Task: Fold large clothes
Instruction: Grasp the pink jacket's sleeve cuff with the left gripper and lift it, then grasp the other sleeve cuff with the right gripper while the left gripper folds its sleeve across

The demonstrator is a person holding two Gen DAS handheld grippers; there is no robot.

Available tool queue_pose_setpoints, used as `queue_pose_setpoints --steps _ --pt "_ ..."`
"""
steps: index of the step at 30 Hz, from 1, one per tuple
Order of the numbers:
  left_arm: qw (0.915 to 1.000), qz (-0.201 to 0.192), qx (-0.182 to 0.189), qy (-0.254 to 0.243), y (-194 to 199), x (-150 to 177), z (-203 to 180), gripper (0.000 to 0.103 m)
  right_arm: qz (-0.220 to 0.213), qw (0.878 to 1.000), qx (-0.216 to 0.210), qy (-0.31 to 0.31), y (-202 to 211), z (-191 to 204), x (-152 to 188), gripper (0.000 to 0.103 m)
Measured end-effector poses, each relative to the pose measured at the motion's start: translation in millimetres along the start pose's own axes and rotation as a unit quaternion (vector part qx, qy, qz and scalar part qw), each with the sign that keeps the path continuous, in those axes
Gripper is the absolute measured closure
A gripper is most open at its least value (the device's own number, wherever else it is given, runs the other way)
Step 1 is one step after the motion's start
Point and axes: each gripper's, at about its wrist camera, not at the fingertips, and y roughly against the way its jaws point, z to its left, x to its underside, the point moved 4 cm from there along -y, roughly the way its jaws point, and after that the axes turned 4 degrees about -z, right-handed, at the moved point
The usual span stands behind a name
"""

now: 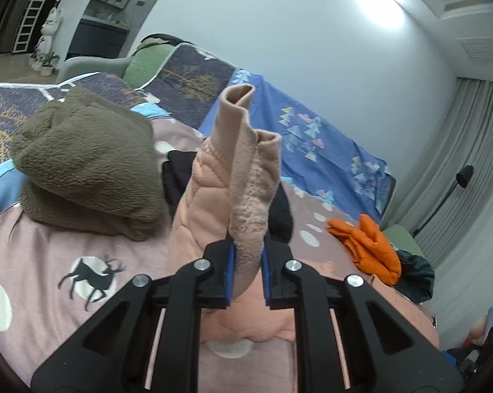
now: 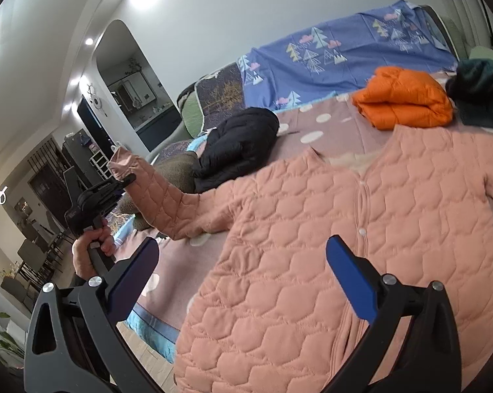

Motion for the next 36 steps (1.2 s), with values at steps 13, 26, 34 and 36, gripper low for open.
queue_pose_setpoints --steps 13,26,34,36 --pt "0.9935 0.031 0.083 -0.071 -14.7 50.3 -113.7 0.09 0.051 0.992 -0.113 -0.021 -54.6 28.1 -64.5 0.01" --pt "0.9706 0.077 0.086 -0.211 -34.5 133.2 -186.4 0.09 0.139 0.966 -0.169 -0.14 -107.8 14.5 -80.7 0.01" --pt "0.9273 0.086 0.046 -0.361 -39.6 204.9 -228.7 0.09 0.18 0.962 -0.093 -0.181 -122.5 -43.1 -45.7 0.011" --pt "0.9156 0.09 0.042 -0.39 -40.6 219.8 -234.7 0.09 0.19 0.96 -0.084 -0.188 -125.4 -54.9 -36.8 0.028"
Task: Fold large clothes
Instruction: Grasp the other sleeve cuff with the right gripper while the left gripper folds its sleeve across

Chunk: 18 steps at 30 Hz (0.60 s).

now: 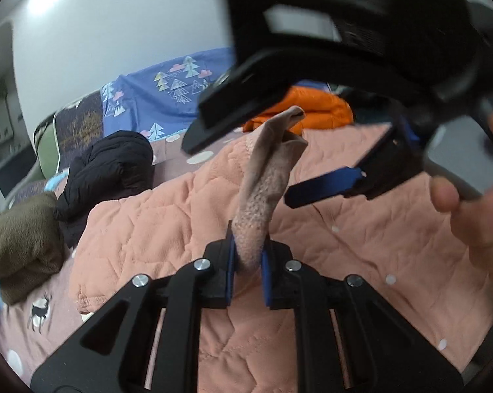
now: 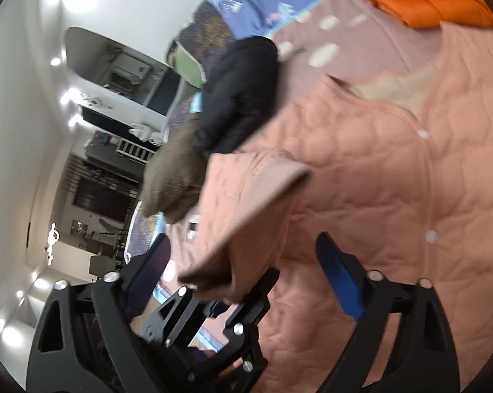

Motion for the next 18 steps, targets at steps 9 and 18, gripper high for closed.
queue_pose_setpoints --steps 9,18 --pt "0.9997 0.007 0.018 -0.014 -6.9 7.3 -16.7 0.066 0.004 1.0 0.022 -0.012 -0.1 -35.6 5.9 0.094" --pt "0.9979 -0.044 0.005 0.047 23.3 3.8 19.9 0.03 -0.056 0.998 0.012 0.014 28.6 -11.2 -37.3 0.095"
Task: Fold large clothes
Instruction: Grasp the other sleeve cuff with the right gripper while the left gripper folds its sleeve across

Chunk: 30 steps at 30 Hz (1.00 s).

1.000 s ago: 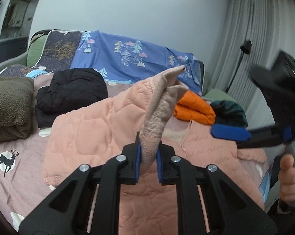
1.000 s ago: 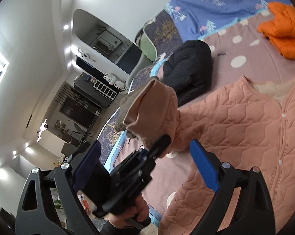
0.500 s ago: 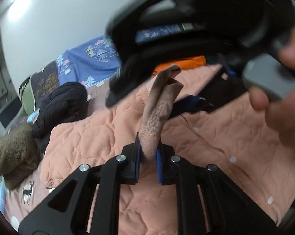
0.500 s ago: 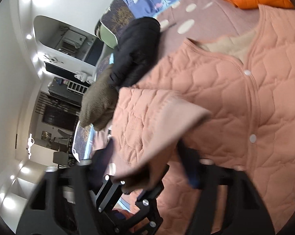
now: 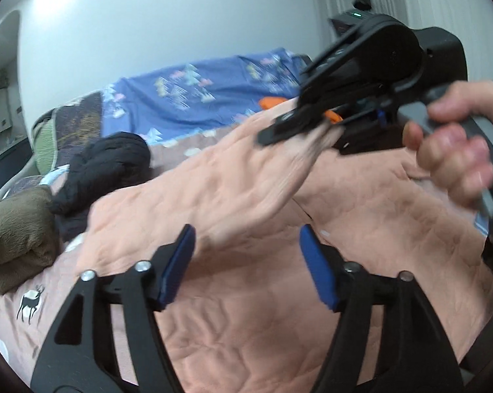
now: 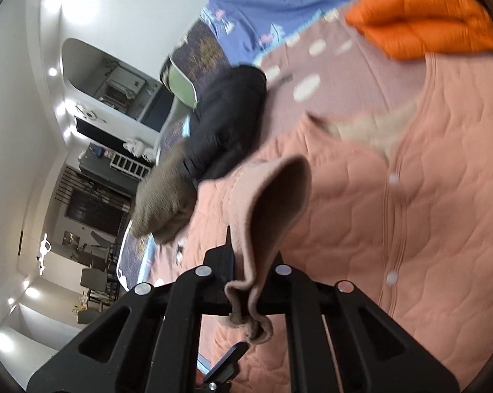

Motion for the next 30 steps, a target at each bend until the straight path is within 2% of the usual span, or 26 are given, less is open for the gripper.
queue_pose_setpoints --steps 2,6,11,16,21,24,25,26,27,29,30 --pt "0.9998 -0.006 -0.015 0.008 4.0 1.9 11.2 0.03 -0.018 1.0 0.0 0.004 11.5 5.2 -16.9 0.095" --pt "0.9985 0.01 -0.033 0.042 2.6 11.3 40.7 0.03 -0.055 0.998 0.007 0.006 38.4 5.0 -46.7 0.095" --pt "0.9956 0.029 -0.036 0.081 -1.0 21.9 70.2 0.03 -0.087 0.995 0.04 -0.001 70.0 -20.9 -77.2 0.095" --pt "0.9925 0.052 -0.03 0.107 -6.3 25.5 86.2 0.03 -0.066 0.993 0.094 -0.019 70.3 -77.1 -86.1 0.095" --pt "0.989 0.073 -0.023 0.127 -25.3 16.6 95.9 0.03 -0.039 0.992 0.112 -0.047 52.4 -134.8 -69.7 0.094" --pt "0.9855 0.084 -0.014 0.147 -44.6 7.3 101.9 0.03 -0.025 0.987 0.15 -0.045 37.6 -167.3 -60.7 0.091" --pt "0.9847 0.087 -0.011 0.151 -52.8 3.0 102.9 0.03 -0.022 0.983 0.179 -0.032 32.0 -178.7 -57.0 0.09" --pt "0.9845 0.09 -0.013 0.15 -58.2 0.0 102.0 0.03 -0.022 0.979 0.202 -0.014 28.6 -184.5 -55.7 0.084" --pt "0.9847 0.096 -0.015 0.145 -68.2 -4.3 100.4 0.031 -0.027 0.976 0.217 0.012 26.4 -187.6 -54.5 0.077" --pt "0.9848 0.105 -0.021 0.137 -83.6 -7.2 97.8 0.031 -0.04 0.969 0.231 0.071 25.9 -184.1 -51.0 0.071" --pt "0.9843 0.113 -0.024 0.133 -92.9 -6.9 96.2 0.031 -0.048 0.964 0.246 0.092 27.7 -182.5 -49.5 0.062"
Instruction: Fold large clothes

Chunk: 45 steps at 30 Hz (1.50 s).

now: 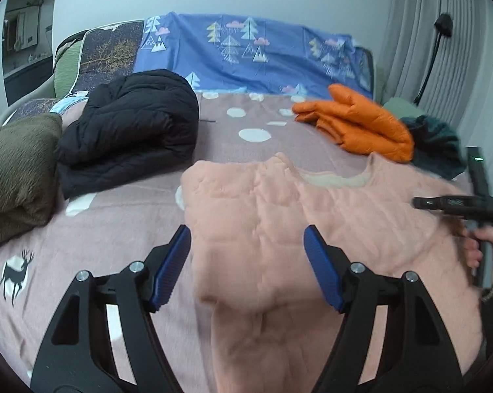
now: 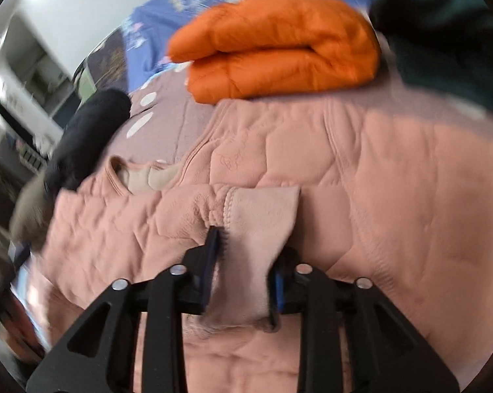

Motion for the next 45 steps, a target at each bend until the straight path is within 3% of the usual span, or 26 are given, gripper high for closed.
queue_pose_setpoints --steps 3,6,7,8,9,12,16,20,22,25,27,29,31,33,34,36,41,43,45 --pt "0.9991 0.04 -0.011 -0.008 -34.9 3.7 -4.5 0.031 -0.034 0.997 0.06 0.039 11.5 0.8 0.8 0.05" --pt "0.9928 0.102 -0.043 -0.046 -70.6 22.6 -9.1 0.029 -0.057 0.987 0.136 0.066 26.6 -6.2 -1.3 0.051" --pt "0.9923 0.101 -0.046 -0.055 -72.4 24.3 -10.3 0.028 -0.064 0.988 0.132 0.054 32.6 -9.3 -2.9 0.056" --pt "0.9922 0.098 -0.049 -0.059 -71.9 23.5 -11.9 0.028 -0.075 0.99 0.114 0.033 40.7 -11.1 -3.5 0.083" --pt "0.9923 0.1 -0.048 -0.056 -70.4 22.0 -11.4 0.028 -0.08 0.992 0.098 0.024 46.2 -9.7 -3.9 0.094" --pt "0.9942 0.093 -0.042 -0.035 -62.5 13.4 -9.5 0.033 -0.099 0.992 0.067 0.04 58.4 16.0 -8.1 0.095" --pt "0.9915 0.104 -0.063 -0.046 -62.0 13.7 -9.9 0.04 -0.074 0.993 0.06 0.065 42.2 45.6 -0.2 0.095" --pt "0.9903 0.103 -0.078 -0.053 -71.8 25.3 -8.7 0.038 -0.005 0.995 0.093 0.046 -10.4 31.7 23.9 0.096" --pt "0.9901 0.095 -0.083 -0.061 -71.5 26.3 -11.1 0.037 -0.011 0.996 0.083 0.037 -14.1 26.1 25.8 0.097" --pt "0.9907 0.091 -0.078 -0.065 -64.9 23.0 -12.8 0.036 -0.017 0.998 0.06 0.003 3.8 22.6 17.9 0.087" --pt "0.9925 0.084 -0.066 -0.06 -52.9 18.6 -13.4 0.035 -0.05 0.997 0.051 -0.02 36.2 16.6 13.8 0.068" --pt "0.9957 0.065 -0.047 -0.046 -31.2 13.3 -14.0 0.033 -0.109 0.991 0.063 -0.043 80.1 -2.0 17.1 0.067" --pt "0.9979 0.038 -0.037 -0.037 -7.2 8.5 -15.0 0.026 -0.152 0.98 0.079 -0.097 116.6 -38.1 25.4 0.067" --pt "0.9994 0.015 -0.021 -0.024 13.9 4.4 -17.4 0.024 -0.191 0.958 0.105 -0.184 151.9 -97.6 42.5 0.066" --pt "0.9999 0.006 -0.005 -0.015 24.9 2.7 -20.5 0.024 -0.208 0.939 0.152 -0.227 171.2 -133.5 55.7 0.065" --pt "0.9999 -0.002 0.014 -0.007 37.2 1.2 -27.8 0.024 -0.223 0.914 0.194 -0.277 193.3 -176.2 77.7 0.065" --pt "0.9975 0.008 0.063 -0.031 52.4 7.5 -64.1 0.018 -0.239 0.86 0.195 -0.408 230.5 -262.6 134.6 0.063" --pt "0.9965 0.011 0.076 -0.034 54.3 11.8 -75.8 0.017 -0.235 0.845 0.16 -0.454 229.7 -285.4 152.2 0.056" --pt "0.9956 0.015 0.088 -0.03 53.7 15.1 -83.7 0.017 -0.225 0.835 0.152 -0.479 227.5 -298.6 162.4 0.055"
